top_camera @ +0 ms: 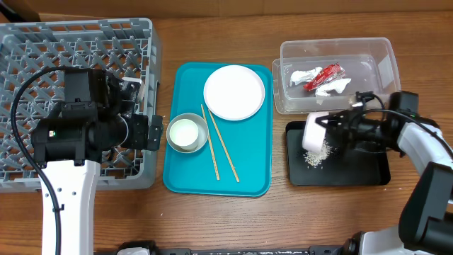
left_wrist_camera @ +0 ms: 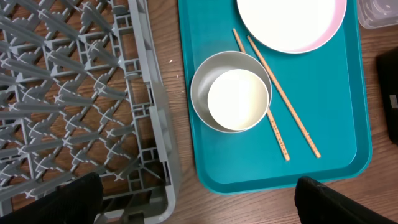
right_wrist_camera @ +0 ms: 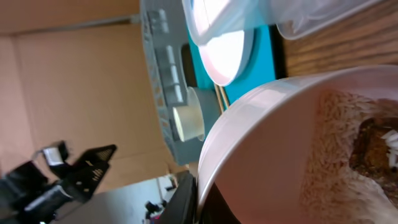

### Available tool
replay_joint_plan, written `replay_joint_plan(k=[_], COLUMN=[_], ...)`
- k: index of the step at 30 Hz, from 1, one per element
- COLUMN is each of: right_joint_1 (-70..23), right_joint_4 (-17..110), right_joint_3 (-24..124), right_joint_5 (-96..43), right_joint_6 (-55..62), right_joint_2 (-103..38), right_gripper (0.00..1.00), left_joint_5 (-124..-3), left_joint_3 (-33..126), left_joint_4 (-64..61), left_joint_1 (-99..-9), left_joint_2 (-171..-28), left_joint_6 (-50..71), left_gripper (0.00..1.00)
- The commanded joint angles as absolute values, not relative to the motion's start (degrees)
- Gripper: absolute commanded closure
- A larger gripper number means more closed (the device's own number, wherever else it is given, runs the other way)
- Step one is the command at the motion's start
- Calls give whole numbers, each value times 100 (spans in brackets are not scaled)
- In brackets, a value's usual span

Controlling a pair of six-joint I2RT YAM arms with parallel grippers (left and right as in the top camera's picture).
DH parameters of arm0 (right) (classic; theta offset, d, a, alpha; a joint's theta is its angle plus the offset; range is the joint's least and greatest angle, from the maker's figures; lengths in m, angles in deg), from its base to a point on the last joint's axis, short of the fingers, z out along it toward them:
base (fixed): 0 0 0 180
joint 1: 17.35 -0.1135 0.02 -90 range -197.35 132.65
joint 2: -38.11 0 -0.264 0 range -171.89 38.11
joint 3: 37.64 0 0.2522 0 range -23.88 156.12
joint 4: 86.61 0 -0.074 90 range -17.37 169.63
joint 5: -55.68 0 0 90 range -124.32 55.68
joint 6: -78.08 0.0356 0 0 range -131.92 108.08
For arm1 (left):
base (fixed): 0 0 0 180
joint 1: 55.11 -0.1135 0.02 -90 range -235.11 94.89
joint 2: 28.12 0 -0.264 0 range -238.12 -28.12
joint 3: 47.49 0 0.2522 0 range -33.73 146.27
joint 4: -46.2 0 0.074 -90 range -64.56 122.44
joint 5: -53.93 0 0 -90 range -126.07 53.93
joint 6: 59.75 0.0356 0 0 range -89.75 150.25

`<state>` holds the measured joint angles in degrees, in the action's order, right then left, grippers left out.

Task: Sort waste into correct bins and load items into the dishwasher
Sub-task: 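Tip the pink bowl over the black tray to dump the rice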

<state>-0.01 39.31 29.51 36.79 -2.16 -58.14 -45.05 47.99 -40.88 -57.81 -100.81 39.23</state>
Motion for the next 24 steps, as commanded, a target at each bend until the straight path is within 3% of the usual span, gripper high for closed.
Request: replay_joint_plan(k=[1,11,24], right_joint_1=[342,1020,1724], right_joint_4=[3855,3623,3608], right_joint_3=[2931,2837,2745], right_joint_5=[4632,5389,5561], right_joint_6=[-280,-114,1294], right_joint_2=[-5777,-6030,-6030], right_gripper=[96,96,96], left_joint_5=[-4489,-4489,-4491], left_joint_3=[4893,4893,4893], left_joint_4=[-4101,-4101,-4101], left_joint_1=[-5770,-5770,-5770], left_joint_2=[-10098,-10096,-10098], left_joint_6=[3840,3840,3837], left_gripper=[0,0,0])
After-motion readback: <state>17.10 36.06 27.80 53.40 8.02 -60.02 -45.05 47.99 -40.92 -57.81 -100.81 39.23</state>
